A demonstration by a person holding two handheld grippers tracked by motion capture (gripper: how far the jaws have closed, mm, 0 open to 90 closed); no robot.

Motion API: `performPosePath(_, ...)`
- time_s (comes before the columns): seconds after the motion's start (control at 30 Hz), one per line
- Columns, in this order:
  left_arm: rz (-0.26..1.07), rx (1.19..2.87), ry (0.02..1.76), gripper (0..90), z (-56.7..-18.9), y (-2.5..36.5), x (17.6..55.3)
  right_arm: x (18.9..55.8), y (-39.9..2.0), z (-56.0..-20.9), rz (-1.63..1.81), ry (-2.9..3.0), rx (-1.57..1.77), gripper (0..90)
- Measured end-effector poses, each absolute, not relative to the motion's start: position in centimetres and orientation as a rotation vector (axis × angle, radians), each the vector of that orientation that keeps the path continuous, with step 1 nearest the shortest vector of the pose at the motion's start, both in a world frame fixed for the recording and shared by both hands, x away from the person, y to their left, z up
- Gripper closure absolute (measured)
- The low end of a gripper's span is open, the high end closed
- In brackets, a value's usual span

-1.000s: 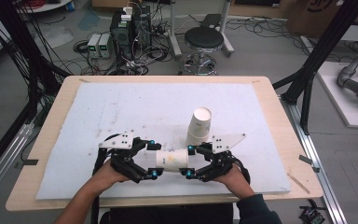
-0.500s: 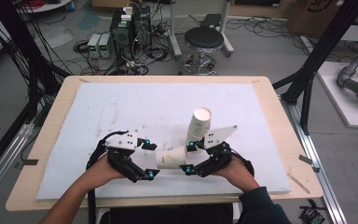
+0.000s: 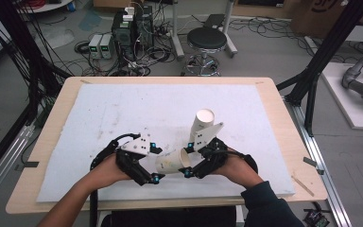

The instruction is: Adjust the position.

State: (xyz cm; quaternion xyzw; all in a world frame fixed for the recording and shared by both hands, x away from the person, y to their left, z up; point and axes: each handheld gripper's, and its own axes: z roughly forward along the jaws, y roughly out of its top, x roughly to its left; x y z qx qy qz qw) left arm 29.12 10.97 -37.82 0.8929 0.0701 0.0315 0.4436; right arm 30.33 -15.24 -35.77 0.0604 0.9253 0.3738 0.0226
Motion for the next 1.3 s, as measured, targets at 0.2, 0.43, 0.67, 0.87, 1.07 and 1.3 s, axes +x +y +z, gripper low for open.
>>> performPosePath(0.2,0.082,2.283,0.145,18.0,-37.9,10.3,29.2,30.4,-14.4,-35.5,1.043,2.908,0.153,33.7)
performPosePath(0.43,0.067,2.314,0.132,18.7,-37.9,9.5,29.4,30.3,-13.3,-35.2,0.939,2.935,0.101,33.5)
performPosePath(0.67,0.035,2.326,0.117,23.4,-38.0,8.8,29.5,30.1,-12.4,-35.1,0.851,2.957,0.054,33.4)
performPosePath(0.87,-0.013,2.335,0.094,33.4,-38.3,8.2,29.6,29.9,-11.8,-35.2,0.802,2.970,0.019,33.5)
performPosePath(1.07,-0.036,2.344,0.087,36.2,-38.5,8.0,29.7,29.7,-11.5,-35.2,0.778,2.989,0.010,33.9)
performPosePath(1.3,-0.033,2.273,0.119,36.9,-39.1,8.6,29.7,29.8,-11.8,-35.0,0.859,2.964,0.047,25.4)
